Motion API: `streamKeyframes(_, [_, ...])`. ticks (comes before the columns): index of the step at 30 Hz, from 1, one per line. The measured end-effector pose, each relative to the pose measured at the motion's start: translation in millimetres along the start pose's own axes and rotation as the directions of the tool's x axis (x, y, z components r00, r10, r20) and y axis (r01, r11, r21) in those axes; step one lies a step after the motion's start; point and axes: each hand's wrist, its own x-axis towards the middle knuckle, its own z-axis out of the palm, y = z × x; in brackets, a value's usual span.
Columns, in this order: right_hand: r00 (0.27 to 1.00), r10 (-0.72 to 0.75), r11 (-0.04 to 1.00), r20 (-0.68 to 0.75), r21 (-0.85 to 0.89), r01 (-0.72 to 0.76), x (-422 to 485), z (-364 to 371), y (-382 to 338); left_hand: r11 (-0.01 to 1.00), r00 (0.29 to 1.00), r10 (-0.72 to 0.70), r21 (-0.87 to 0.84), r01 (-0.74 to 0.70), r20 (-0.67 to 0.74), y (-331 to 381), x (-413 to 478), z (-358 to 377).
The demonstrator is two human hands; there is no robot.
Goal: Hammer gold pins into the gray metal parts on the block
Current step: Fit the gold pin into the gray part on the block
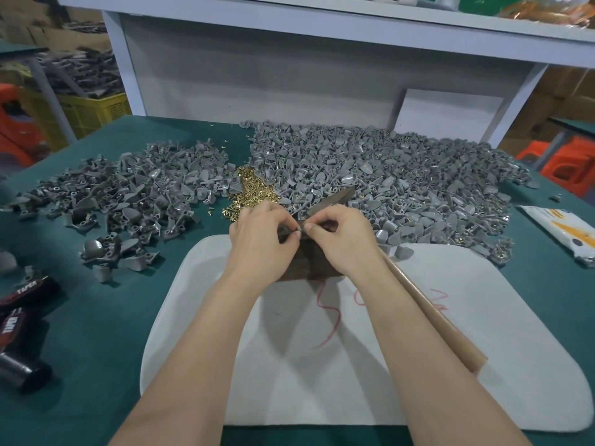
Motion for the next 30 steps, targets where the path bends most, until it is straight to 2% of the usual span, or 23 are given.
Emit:
streamKeyframes(4, [1.000, 0.001, 1.000, 0.013, -0.018, -0.001, -1, -2, 0, 1.000, 1.000, -0.003, 0.006, 0.003, -0.004, 1, 0, 0])
streamKeyframes(8, [0.995, -0.034, 0.999, 0.096, 0.039, 0.031, -2, -12, 2, 1.000, 1.000, -0.004, 0.001, 0.004, 0.003, 1, -1, -1])
streamKeyframes(10, [0.995, -0.046, 0.998, 0.093, 0.045, 0.042, -1, -18, 3, 1.000, 1.000, -0.008, 0.005, 0.008, 0.006, 1, -1, -1])
streamKeyframes(17, [0.992, -0.103, 0.993, 0.071, -0.054, 0.107, -4, -14, -1, 1.000, 1.000, -0.007, -0.002, 0.007, 0.015, 1, -1, -2])
streamKeyframes(22, [0.994, 0.006, 0.998, -0.108, -0.061, -0.012, 2, -28, 10, 0.998, 0.999, -0.033, -0.046, 0.034, 0.029, 2, 0, -4])
streamKeyframes(27, [1.000, -0.005, 0.960, 0.006, -0.279, 0.006, 4, -19, 6, 0.994, 0.995, -0.100, -0.054, 0.099, -0.010, 1, 1, -6])
streamKeyframes(30, [0.999, -0.015, 0.902, 0.048, -0.429, 0.035, 4, -14, 0, 0.996, 0.996, -0.085, -0.029, 0.085, 0.008, 1, 1, -6])
